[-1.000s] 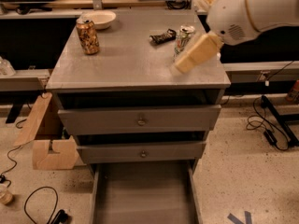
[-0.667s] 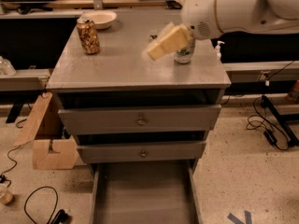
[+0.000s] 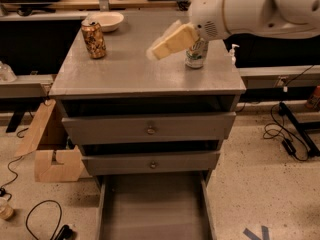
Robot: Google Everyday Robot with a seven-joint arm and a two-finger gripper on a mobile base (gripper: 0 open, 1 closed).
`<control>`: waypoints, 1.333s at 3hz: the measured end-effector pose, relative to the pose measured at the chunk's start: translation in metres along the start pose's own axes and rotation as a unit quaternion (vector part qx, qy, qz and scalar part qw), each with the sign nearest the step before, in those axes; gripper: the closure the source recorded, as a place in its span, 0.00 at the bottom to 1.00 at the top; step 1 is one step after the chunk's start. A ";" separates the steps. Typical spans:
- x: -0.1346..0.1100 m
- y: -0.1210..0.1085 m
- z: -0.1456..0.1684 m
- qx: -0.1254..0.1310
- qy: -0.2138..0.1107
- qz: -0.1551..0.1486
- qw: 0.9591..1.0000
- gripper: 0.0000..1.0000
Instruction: Place orange can into bottom drawer
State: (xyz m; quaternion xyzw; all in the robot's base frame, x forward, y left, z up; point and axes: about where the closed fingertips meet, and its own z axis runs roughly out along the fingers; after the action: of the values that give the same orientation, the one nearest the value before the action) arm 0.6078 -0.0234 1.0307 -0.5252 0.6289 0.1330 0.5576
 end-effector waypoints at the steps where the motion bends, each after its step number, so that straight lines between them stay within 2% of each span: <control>1: 0.004 0.000 0.026 -0.009 -0.006 0.014 1.000 0.00; 2: 0.021 -0.006 0.095 -0.018 -0.014 0.048 0.999 0.00; 3: 0.027 -0.003 0.175 -0.027 -0.033 0.079 0.996 0.00; 4: 0.031 -0.006 0.235 -0.022 -0.055 0.108 0.992 0.00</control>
Offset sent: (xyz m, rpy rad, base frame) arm 0.1367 0.1484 -0.0994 0.1503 0.1647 0.0444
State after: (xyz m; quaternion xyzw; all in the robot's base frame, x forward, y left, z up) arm 0.7501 0.1346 0.9265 -0.4583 0.6469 0.2348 0.5624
